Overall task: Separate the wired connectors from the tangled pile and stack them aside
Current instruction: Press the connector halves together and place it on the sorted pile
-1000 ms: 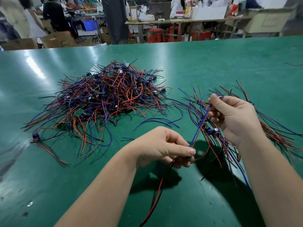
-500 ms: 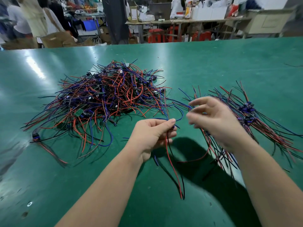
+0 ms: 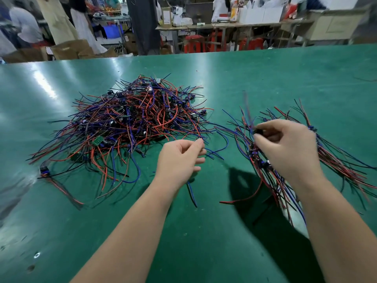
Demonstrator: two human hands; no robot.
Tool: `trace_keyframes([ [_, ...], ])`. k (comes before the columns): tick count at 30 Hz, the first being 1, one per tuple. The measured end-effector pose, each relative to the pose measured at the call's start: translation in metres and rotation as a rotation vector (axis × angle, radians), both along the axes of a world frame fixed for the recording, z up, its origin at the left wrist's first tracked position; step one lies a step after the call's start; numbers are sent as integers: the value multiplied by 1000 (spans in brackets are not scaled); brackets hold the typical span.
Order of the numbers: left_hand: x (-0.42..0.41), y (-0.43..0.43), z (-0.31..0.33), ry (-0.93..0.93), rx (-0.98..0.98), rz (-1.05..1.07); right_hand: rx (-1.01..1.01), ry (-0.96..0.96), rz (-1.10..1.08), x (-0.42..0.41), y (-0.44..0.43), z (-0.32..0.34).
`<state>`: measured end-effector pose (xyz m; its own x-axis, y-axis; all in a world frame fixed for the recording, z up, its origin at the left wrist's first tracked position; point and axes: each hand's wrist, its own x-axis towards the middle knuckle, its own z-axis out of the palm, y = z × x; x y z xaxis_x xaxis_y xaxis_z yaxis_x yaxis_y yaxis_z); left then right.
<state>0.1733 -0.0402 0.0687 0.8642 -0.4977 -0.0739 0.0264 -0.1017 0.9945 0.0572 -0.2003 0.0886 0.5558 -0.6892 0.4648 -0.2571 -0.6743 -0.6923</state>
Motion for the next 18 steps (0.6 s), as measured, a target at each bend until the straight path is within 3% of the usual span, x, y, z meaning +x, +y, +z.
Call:
trace_keyframes([
  [5,20,14,0,-393,125,242,-51,87,-78,-4,-14,-4],
  [9,39,31,-2,-712,456,385,-82,132,-108,-4,-18,-7],
  [13,50,43,-10,-537,880,335,-77,378,-113,-6,-19,-12],
  [18,59,48,-17,-395,1010,261,-7,495,-129,-4,-19,-14],
])
